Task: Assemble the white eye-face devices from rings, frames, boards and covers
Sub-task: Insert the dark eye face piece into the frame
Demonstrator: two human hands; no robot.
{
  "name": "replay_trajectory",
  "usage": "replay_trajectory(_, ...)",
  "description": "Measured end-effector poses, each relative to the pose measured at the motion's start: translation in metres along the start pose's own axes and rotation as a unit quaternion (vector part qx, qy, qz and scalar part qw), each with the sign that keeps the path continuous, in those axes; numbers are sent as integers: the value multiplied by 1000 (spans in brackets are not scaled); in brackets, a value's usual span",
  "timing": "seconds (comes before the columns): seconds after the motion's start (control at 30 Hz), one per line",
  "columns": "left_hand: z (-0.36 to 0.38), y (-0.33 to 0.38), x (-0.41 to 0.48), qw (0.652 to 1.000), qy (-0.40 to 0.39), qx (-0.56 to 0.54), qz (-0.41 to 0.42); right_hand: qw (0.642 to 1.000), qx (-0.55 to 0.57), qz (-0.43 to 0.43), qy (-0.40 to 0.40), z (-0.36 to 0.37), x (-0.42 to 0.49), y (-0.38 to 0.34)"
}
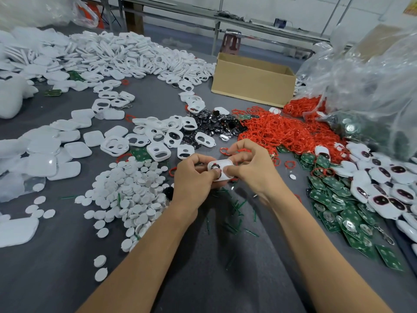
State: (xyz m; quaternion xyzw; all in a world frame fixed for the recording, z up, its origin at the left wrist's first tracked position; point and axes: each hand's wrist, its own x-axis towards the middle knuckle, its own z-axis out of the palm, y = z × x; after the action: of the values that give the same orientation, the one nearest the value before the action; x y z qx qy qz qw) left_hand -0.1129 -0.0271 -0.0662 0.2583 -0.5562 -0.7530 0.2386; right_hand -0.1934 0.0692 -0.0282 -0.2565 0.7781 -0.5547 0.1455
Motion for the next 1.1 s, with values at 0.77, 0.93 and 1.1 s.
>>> replay_trajectory(0.77, 0, -4, -1, 985, -105, 67, 120, 983, 135, 87, -89, -32, 7, -3)
replay_trajectory(0.93, -1, -7, 1, 988, -96, 59, 110, 981, 155, 86, -83, -31, 4, -5)
replay_trajectory(1.1, -1, -9, 3, 990, -92, 54, 93, 994, -43, -57, 88, -23, -4, -25)
